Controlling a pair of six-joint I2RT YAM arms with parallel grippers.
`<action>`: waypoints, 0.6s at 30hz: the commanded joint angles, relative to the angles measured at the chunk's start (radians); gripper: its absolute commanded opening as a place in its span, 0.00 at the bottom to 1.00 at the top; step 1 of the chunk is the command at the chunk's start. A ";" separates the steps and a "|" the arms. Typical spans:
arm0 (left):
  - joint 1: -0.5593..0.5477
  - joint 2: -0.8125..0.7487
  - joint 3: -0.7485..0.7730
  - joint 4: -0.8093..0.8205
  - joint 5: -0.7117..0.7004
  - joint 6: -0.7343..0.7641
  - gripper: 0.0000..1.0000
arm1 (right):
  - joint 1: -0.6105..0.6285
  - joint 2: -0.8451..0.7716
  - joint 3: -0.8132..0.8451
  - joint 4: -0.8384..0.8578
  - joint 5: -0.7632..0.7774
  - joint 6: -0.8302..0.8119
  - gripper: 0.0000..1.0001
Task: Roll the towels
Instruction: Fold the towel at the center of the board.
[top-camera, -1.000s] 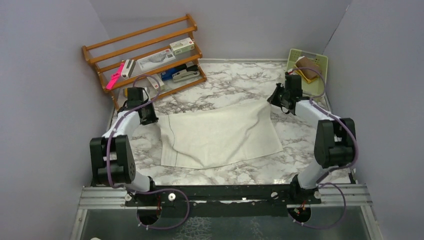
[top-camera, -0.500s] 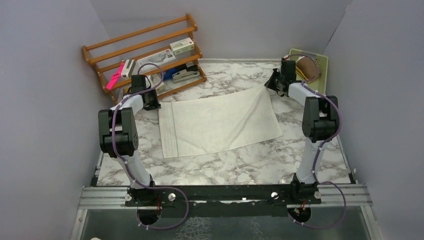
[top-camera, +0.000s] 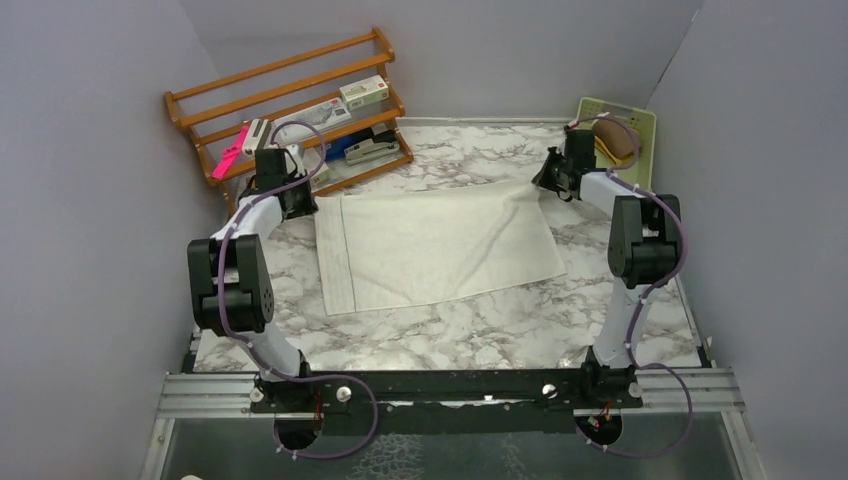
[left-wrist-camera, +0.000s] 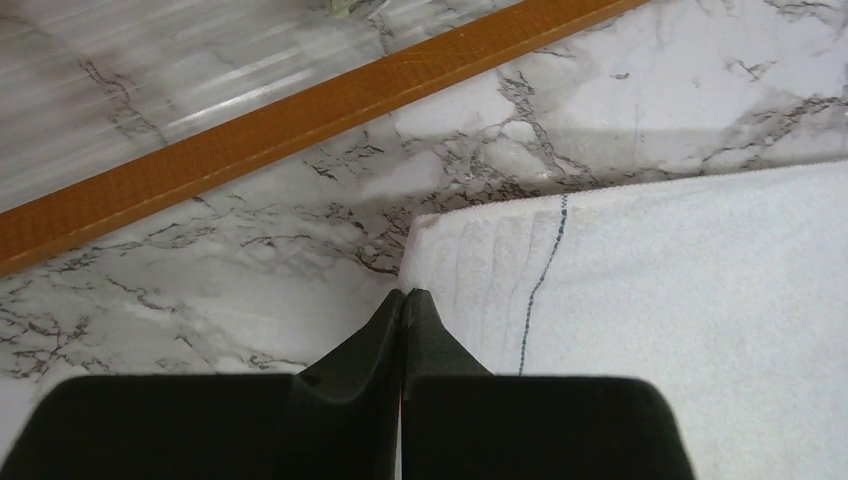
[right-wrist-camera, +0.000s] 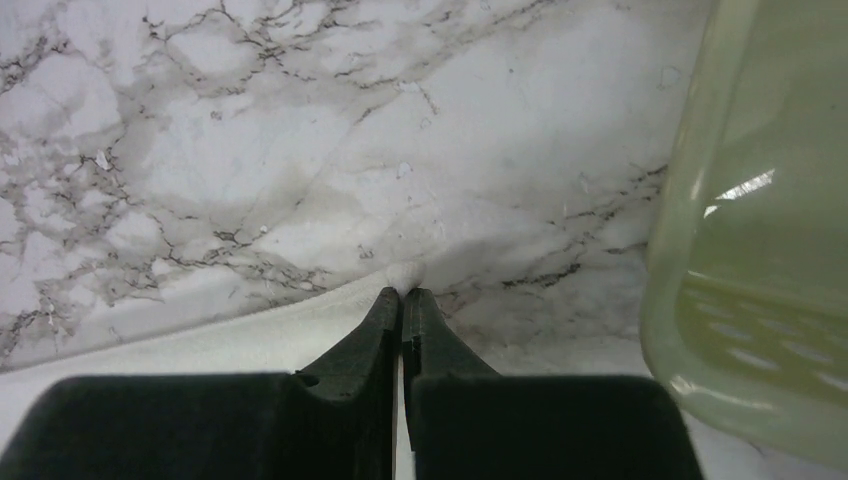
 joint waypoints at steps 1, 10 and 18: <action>0.008 -0.128 -0.058 0.023 0.028 0.020 0.00 | -0.016 -0.111 -0.083 0.034 -0.004 -0.009 0.01; 0.029 -0.196 -0.102 0.039 -0.047 0.056 0.00 | -0.021 -0.193 -0.122 0.060 -0.012 0.000 0.01; 0.067 -0.086 -0.017 0.074 -0.083 0.023 0.00 | -0.021 -0.090 0.001 0.077 0.018 -0.025 0.01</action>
